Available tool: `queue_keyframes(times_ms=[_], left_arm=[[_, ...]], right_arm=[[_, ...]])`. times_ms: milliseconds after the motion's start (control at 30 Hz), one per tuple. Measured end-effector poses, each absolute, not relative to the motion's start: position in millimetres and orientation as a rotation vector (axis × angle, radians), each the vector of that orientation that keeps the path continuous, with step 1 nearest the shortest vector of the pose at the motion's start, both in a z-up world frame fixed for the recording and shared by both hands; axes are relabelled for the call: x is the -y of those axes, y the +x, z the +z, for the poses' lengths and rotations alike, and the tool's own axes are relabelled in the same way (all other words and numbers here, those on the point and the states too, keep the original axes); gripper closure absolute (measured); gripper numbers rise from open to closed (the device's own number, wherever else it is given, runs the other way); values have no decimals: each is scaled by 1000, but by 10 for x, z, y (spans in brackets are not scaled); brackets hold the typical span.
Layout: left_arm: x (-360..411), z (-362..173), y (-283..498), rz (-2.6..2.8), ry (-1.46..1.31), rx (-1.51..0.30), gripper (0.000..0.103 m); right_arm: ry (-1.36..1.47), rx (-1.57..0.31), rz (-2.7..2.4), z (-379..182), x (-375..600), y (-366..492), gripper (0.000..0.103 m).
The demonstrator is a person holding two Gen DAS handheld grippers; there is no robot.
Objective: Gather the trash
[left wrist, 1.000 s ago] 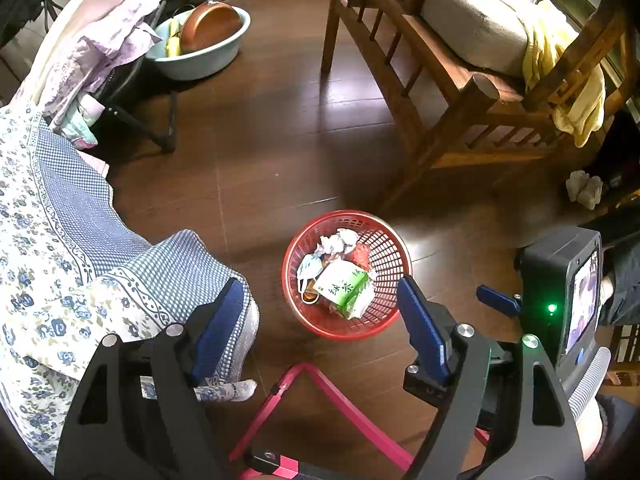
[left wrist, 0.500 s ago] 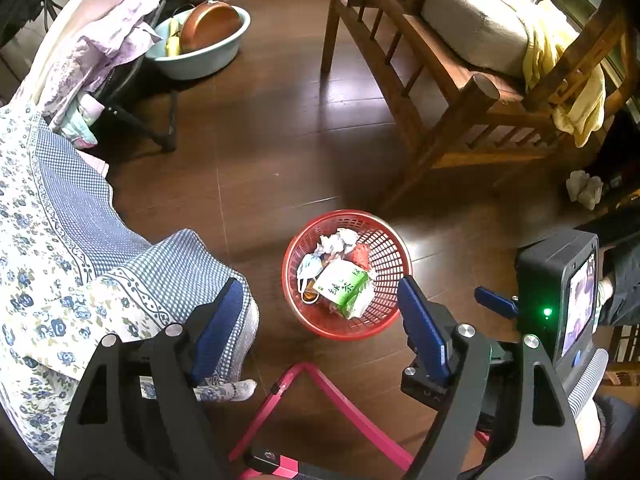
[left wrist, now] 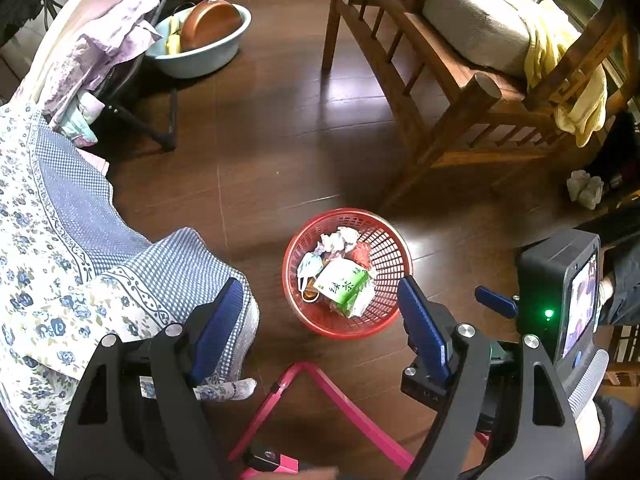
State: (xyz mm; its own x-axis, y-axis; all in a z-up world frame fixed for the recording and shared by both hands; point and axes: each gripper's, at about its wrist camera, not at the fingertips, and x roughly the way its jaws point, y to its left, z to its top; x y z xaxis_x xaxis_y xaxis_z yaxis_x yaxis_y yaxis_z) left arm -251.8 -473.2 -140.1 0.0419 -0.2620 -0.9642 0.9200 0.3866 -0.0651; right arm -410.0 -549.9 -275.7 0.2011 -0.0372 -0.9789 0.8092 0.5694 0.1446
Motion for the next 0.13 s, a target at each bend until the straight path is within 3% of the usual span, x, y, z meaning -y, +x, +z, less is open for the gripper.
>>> queue_keyframes(times_ms=[133], left_arm=[[4725, -1404, -2502, -1026, 711, -1190, 26]], right_arm=[[777, -1237, -684, -2756, 5501, -4095, 17]])
